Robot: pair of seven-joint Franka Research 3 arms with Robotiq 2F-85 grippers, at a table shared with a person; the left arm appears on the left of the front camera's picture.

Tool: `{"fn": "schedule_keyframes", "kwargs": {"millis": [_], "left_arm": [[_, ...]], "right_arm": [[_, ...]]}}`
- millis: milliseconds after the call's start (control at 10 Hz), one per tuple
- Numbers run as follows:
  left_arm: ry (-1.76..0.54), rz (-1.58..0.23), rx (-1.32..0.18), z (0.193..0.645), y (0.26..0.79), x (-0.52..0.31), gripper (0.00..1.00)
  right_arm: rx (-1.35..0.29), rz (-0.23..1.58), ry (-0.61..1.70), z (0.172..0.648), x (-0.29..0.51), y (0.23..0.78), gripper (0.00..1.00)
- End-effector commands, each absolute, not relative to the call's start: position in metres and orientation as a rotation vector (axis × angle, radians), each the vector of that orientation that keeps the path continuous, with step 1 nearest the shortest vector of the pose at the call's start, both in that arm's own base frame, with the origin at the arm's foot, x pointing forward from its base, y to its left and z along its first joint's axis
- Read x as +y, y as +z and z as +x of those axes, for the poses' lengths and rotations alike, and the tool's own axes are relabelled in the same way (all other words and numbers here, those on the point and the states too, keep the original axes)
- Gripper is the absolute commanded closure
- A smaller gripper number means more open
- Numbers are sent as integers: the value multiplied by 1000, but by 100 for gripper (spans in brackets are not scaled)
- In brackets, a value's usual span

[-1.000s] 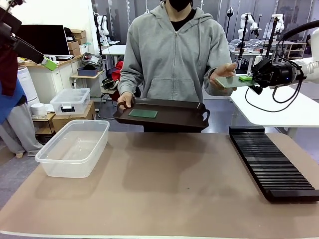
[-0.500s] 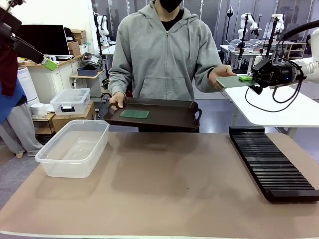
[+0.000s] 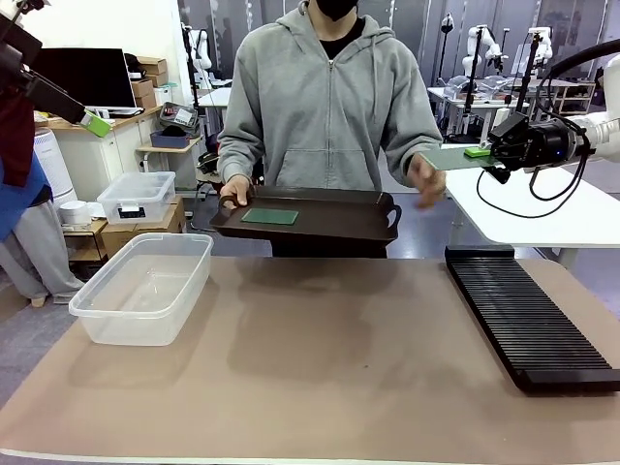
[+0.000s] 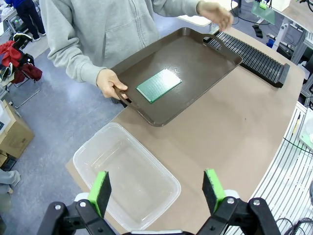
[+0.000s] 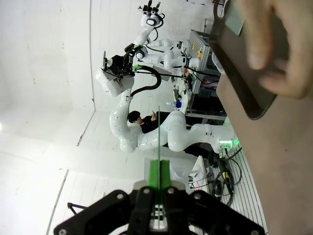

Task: Sort PCBs into racks and boxes based on the side picked up.
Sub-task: If the short side of the Blank PCB is picked up, insert it into the PCB Rack ; if the long side is picked up, place it in the Organizing box.

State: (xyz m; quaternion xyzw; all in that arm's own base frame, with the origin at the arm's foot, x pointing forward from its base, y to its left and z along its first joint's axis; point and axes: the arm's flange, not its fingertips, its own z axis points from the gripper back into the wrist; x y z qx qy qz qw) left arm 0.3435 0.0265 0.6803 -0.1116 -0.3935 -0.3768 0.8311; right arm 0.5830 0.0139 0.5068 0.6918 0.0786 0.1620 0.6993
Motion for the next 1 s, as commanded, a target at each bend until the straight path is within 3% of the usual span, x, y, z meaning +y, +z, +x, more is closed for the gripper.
{"fn": "schedule_keyframes", "kwargs": {"millis": [0,200,500,900], "left_arm": [[-799,-241,-844,344,678,27,0],[-799,-241,-844,344,678,27,0],[-799,-241,-844,344,678,27,0],[-799,-241,-844,344,678,27,0]], "right_arm": [[175,1541,361,583,14,507,97],[69,1518,556,566,-2,524,97],[-236,1402,807,536,-32,552,97],[-578,1105,1010,510,-77,561,97]]}}
